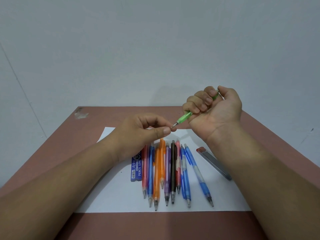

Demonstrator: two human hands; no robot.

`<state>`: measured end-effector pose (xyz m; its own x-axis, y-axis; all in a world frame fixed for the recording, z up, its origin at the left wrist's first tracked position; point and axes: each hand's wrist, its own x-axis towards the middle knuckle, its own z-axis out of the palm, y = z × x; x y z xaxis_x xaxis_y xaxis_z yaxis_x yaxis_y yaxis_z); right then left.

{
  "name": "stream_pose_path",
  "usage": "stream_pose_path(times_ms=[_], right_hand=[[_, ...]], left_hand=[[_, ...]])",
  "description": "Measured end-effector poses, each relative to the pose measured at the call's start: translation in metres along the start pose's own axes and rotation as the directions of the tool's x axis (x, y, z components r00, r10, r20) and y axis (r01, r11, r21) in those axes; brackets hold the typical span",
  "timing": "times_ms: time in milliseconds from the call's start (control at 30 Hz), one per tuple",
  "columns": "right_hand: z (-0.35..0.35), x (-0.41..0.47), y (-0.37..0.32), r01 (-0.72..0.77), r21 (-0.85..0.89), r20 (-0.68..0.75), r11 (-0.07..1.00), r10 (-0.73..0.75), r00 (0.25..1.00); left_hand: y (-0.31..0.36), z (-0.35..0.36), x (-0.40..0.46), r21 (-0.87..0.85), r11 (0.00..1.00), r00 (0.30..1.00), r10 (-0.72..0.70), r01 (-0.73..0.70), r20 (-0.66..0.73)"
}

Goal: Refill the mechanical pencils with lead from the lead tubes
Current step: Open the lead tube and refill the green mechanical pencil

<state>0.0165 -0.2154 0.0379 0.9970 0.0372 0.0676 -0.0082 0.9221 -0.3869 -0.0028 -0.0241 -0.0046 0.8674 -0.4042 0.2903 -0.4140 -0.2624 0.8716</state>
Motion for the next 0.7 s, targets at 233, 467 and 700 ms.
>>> stream_pose_path(times_ms=[233,467,700], right_hand=[[0.0016,-0.0006,0.0016,-0.009,-0.003,-0.002,1.0,0.009,1.0],[0.0005,-0.0017,0.0029,-0.018,0.006,0.0,1.0,0.018,1.0],[-0.0005,-0.0021,0.0049,-0.029,0.008,0.006,1.0,0.029,1.0]], left_hand=[[-0.0006,0.0008,0.0005,-0.024,1.0,1.0,0.006,-0.006,-0.017],[0.0004,0.0008,0.0011,-0.007,1.0,1.0,-0.01,0.01,-0.028],[0.0038,0.0013,-0.0008,-0.026,0.999,0.999,-0.038,0.038,-0.03]])
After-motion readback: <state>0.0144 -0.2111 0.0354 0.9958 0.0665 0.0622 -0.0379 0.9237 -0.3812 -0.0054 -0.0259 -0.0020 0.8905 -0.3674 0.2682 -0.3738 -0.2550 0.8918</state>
